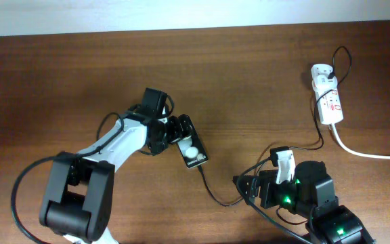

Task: Plug charger to phone and switch on socket

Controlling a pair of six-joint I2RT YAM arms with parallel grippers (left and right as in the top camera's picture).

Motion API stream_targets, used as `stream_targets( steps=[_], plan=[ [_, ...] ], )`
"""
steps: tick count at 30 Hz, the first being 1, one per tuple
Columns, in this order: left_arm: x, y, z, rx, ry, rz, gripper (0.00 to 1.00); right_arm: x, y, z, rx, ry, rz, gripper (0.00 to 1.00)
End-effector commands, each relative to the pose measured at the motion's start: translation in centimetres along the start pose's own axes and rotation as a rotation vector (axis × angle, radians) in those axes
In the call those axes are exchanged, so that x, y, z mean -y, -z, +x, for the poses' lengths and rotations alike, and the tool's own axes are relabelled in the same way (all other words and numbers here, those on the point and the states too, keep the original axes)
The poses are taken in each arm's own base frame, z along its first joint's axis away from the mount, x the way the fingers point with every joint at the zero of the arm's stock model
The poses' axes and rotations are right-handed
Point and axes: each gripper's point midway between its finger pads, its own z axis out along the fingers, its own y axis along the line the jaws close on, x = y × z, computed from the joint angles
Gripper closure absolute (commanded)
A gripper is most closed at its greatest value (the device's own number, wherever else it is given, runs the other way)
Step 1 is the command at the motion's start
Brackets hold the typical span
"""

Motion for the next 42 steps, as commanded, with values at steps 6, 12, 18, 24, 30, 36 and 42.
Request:
stream_targets(
  steps=[6,12,18,24,30,36,42],
  plan=[
    [4.6,8.0,-5.1,0.125,-0.193,-0.078,0.01,0.2,1.7,-3.9,0.14,0.036,0.1,0.01],
    [6.7,11.8,-5.5,0.21,-0.221,-0.018,0.01,2.0,6.3,-13.1,0.171,0.07,0.425,0.01],
    [6.7,11.8,-5.5,0.211,-0.221,-0.018,0.01,12.9,9.5,-15.9,0.103,-0.219,0.68,0.01],
    [6.7,11.8,-5.5,0.21,-0.221,-0.018,0.01,21.7,9.0,-18.0,0.169,-0.423,0.676,0.24],
    [6.7,11.8,-5.5,0.21,-0.221,-0.018,0.01,29.8,3.9,-21.0,0.143,-0.484,0.68,0.96],
    [6.7,11.8,-5.5,0.21,-0.221,-0.018,0.01,34.6,2.4,-25.2,0.156,-0.495,0.69,0.96],
    [6.7,11.8,-5.5,0.21,-0.221,-0.018,0.01,39.2,1.2,-23.3,0.15,-0.552,0.694,0.96]
  ],
)
